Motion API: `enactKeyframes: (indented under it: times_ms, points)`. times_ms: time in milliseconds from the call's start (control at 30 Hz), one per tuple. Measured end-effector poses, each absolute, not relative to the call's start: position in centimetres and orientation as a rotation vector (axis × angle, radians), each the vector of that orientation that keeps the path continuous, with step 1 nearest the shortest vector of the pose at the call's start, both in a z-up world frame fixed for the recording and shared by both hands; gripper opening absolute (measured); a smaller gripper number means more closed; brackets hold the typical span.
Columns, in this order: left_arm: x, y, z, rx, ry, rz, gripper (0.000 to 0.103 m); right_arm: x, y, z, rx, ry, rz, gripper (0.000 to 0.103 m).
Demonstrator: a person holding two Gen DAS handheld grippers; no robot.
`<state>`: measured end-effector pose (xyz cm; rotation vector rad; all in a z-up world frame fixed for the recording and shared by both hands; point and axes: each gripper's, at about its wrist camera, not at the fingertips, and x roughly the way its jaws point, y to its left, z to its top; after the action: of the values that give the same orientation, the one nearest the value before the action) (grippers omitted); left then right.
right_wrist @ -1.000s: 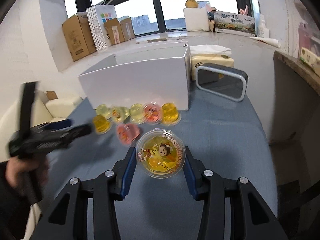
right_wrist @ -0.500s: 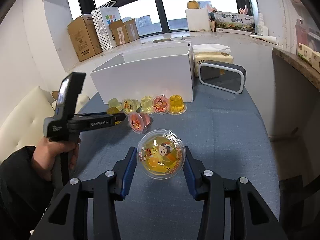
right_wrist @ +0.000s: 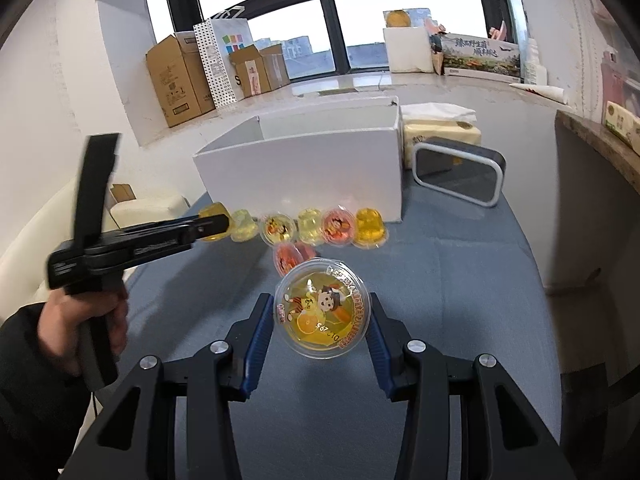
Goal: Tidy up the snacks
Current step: 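Grasp the clear yellow jelly cup with the left tool while the right tool holds its cup, then lower both held jelly cups into the white box and open both tools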
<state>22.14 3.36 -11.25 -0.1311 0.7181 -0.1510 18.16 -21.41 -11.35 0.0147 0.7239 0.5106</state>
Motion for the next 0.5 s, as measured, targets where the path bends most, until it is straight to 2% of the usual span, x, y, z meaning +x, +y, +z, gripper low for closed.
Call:
enactKeyframes:
  times_ms: [200, 500]
  points:
    - [22.2, 4.6, -6.0, -0.127, 0.623, -0.159, 0.038, 20.8, -19.8, -8.6, 0.006, 0.666, 0.546, 0.049]
    - [30.0, 6.4, -2.2, -0.102, 0.6, -0.151, 0.038, 29.9, -17.2, -4.1, 0.066, 0.608, 0.548, 0.049]
